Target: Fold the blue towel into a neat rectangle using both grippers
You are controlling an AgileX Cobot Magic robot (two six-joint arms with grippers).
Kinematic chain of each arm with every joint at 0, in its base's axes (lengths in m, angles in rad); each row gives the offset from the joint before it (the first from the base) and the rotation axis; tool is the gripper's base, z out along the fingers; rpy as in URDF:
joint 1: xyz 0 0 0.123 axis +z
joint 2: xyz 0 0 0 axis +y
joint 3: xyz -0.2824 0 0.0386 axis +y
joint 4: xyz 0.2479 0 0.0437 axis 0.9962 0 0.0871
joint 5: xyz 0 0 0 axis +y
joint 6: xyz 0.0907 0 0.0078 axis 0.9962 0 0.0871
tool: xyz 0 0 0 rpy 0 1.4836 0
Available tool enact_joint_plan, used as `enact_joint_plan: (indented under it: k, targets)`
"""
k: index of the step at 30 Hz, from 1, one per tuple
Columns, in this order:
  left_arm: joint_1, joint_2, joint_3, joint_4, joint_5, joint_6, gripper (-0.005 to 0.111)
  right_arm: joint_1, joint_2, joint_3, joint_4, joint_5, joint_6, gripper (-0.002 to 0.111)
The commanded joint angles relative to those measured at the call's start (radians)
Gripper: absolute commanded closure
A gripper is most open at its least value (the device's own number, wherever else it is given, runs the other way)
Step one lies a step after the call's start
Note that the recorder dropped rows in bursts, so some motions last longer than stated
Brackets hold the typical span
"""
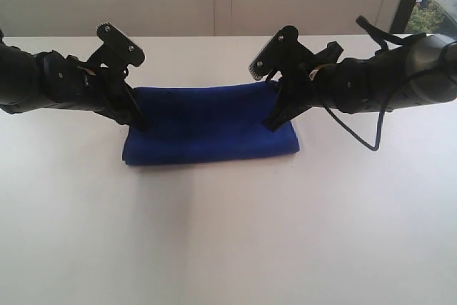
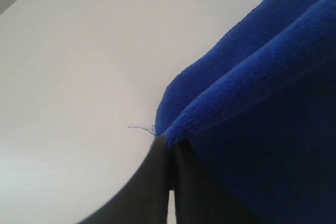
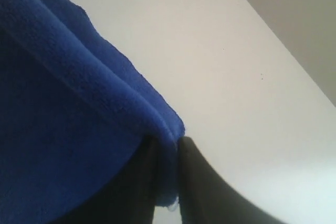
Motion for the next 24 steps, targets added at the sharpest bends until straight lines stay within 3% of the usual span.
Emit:
enact_joint_plan:
  k: [1,7,10,19,24]
  targets:
    - [0.003,0.001,-0.005,-0.007,-0.007,-0.01,0.099,-0.005,-0.001,-0.007,0.001,0.006,0.004,0.082]
    - [0.003,0.001,-0.005,-0.007,-0.007,-0.006,0.064,-0.005,-0.001,-0.007,-0.001,0.013,0.004,0.064]
    - [0.003,0.001,-0.005,-0.007,-0.007,-0.006,0.056,-0.005,-0.001,-0.007,-0.001,0.006,0.004,0.063]
    - [0.003,-0.017,-0.005,-0.017,0.009,-0.006,0.056,-0.005,-0.04,-0.007,0.087,0.035,0.012,0.064]
    - [0.003,-0.075,-0.005,-0.172,0.081,-0.008,0.058,-0.005,-0.112,-0.007,0.254,0.107,0.012,0.073]
